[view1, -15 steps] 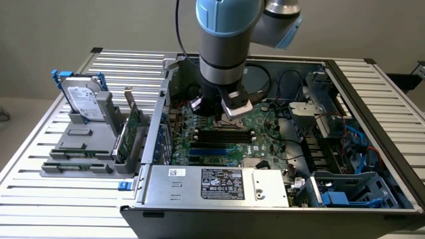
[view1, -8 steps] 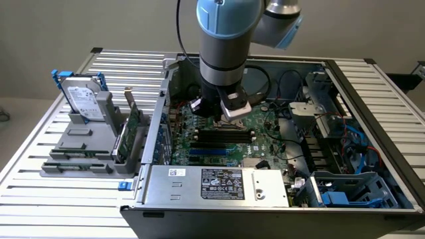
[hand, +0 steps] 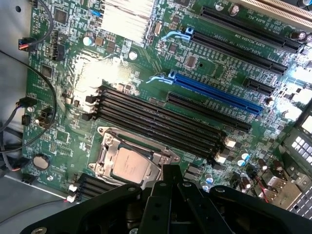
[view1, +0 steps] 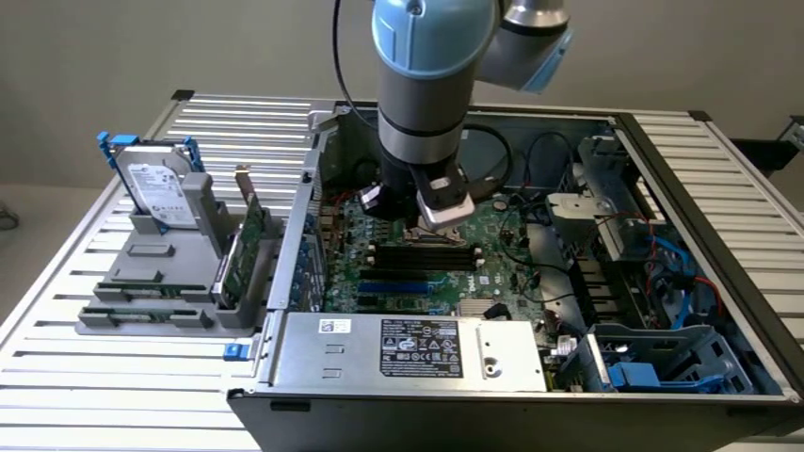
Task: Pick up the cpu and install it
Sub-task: 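Install the first cpu locking lever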
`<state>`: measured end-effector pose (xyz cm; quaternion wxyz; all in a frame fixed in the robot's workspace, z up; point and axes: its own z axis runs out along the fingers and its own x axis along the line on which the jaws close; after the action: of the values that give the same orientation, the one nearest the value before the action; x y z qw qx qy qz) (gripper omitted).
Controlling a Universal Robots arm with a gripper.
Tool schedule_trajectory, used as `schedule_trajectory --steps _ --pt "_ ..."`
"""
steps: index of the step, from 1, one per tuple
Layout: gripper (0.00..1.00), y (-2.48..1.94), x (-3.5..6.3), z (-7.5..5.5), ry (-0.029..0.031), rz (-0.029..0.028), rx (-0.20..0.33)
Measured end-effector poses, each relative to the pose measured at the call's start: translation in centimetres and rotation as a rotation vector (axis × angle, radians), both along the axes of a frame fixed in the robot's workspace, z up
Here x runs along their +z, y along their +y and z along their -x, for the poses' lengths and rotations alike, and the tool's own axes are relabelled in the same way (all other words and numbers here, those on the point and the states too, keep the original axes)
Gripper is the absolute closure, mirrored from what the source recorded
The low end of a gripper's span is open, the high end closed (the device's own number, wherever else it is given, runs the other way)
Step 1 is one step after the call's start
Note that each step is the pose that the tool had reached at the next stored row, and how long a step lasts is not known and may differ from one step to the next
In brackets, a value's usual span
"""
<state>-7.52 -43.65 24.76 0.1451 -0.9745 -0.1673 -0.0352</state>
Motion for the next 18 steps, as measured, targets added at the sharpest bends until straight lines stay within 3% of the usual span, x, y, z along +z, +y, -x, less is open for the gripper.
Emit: schedule_trajectory --steps 10,18 --pt "0.89 0.00 -0.51 0.0 0.0124 -0.0032 -0.001" --pt "0.89 0.00 -1.10 0.0 0.0221 -0.0139 -0.002"
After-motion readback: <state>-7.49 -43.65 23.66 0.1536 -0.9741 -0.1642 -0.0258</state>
